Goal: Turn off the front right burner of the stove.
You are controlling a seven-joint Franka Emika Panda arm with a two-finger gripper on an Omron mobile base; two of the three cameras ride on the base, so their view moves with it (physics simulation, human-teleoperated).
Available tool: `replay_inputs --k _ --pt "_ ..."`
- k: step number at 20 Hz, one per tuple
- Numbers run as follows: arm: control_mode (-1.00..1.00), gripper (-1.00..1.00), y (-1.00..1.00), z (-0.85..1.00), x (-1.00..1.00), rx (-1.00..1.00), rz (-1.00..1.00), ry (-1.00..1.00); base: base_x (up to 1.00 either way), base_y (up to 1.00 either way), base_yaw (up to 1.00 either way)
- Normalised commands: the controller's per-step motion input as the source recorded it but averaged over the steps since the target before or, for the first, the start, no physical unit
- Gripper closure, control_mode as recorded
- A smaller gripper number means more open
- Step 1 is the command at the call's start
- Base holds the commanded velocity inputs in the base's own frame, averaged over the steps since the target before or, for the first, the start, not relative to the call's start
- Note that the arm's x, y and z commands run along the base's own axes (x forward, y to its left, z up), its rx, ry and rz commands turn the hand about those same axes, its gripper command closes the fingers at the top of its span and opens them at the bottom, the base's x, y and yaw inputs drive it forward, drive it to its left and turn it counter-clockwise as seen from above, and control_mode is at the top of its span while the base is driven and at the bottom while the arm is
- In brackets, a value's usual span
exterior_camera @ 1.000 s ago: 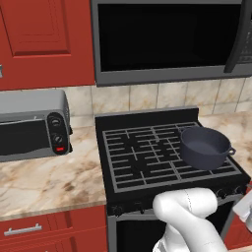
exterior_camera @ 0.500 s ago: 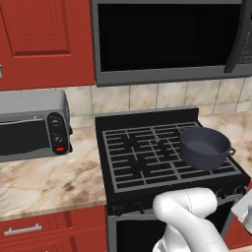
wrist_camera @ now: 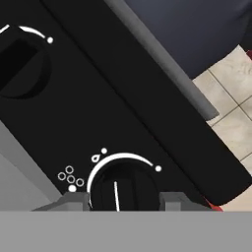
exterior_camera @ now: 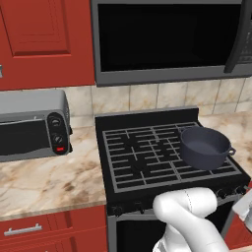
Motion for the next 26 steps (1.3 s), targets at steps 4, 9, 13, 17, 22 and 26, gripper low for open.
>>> replay_inputs --k 4,9,13,17,22,26 --pt "-1.0 1.0 0.0 0.0 0.02 0.18 -0.09 0.0 0.0 0.0 0.0" --pt "-1.0 1.0 0.01 0.0 0.0 0.35 -0.19 -0.01 0.0 0.0 0.0" --pt "-1.0 1.0 0.02 0.02 0.0 0.45 -0.26 -0.04 0.0 0.0 0.0" --pt "-1.0 1.0 0.02 0.06 0.0 0.47 -0.21 -0.08 0.0 0.0 0.0" --pt "-1.0 1.0 0.01 0.01 0.0 0.5 -0.19 -0.15 0.0 0.0 0.0" --pt "-1.0 1.0 0.01 0.01 0.0 0.54 -0.17 -0.16 0.0 0.0 0.0"
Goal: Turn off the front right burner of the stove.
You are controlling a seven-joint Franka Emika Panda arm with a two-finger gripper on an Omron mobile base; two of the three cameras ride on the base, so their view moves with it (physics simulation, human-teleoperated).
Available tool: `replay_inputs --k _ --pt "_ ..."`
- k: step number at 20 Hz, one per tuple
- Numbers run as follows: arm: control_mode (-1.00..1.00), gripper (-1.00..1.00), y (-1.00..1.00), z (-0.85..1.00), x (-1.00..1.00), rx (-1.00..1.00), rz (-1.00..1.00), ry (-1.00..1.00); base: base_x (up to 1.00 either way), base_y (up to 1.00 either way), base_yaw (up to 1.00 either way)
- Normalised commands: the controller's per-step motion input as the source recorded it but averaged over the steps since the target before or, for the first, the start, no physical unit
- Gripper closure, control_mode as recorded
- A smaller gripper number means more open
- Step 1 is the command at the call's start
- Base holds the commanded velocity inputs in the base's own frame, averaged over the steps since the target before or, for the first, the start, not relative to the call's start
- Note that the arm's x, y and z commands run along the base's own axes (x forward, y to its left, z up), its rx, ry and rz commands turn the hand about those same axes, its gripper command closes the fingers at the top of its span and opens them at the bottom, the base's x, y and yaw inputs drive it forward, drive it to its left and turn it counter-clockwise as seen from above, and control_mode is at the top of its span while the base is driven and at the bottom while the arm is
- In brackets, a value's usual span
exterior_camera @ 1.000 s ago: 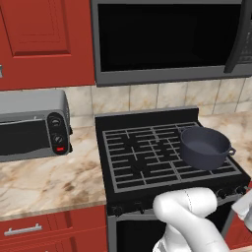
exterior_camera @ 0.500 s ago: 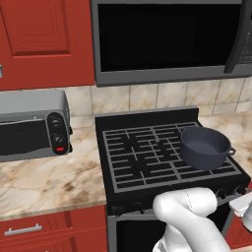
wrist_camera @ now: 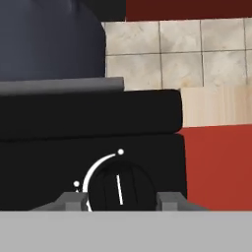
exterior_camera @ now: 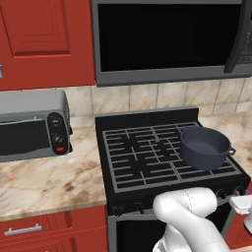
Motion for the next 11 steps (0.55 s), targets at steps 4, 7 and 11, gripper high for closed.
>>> replay_inputs --k 4,7,11 --pt "-1.0 1.0 0.01 0.0 0.0 0.56 -0.2 -0.15 0.0 0.0 0.0" --pt "-1.0 1.0 0.0 0.04 0.0 0.55 -0.22 -0.12 0.0 0.0 0.0" --pt "-1.0 1.0 0.01 0.07 0.02 0.54 -0.22 -0.08 0.0 0.0 0.0"
